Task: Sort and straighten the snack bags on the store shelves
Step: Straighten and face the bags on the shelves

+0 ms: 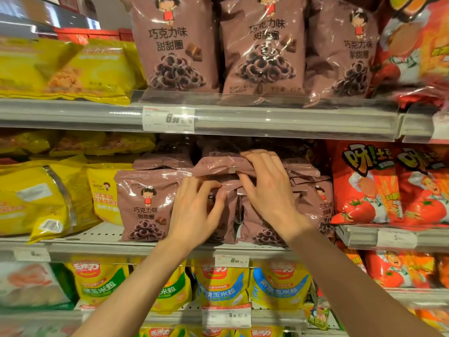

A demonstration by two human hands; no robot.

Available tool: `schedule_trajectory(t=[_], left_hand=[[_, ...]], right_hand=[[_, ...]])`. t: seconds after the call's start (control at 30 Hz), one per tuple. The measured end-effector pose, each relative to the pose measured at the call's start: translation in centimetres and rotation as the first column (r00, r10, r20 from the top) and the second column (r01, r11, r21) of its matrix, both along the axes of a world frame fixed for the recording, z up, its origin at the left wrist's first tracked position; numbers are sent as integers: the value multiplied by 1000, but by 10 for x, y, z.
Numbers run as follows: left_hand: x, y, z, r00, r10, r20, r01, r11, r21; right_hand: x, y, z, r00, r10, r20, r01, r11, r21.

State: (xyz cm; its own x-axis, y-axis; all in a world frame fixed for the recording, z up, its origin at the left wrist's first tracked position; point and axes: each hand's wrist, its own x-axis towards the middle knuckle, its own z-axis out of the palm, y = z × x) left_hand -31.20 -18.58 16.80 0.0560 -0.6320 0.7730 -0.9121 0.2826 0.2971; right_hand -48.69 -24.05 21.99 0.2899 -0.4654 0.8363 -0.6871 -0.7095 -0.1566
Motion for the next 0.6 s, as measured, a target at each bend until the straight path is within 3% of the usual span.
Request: schedule_trajectory(t=[0.17,0.27,0.37,0.6], left_hand=[[5,3,-4,997,-26,69,27,1000,-12],[7,3,-2,996,-52,78,52,999,13],[12,4,-3,991,-62,115,58,998,37],[14,5,-5,978,-37,205,35,999,14]], right_hand=[[12,-2,2,997,-83,6,83,997,0],[29,-4,18,967,-219,-133,241,954,177],[36,-9,31,904,-250,-346,353,895,275],[4,-8,15,883,-175,-436,277,943,183]])
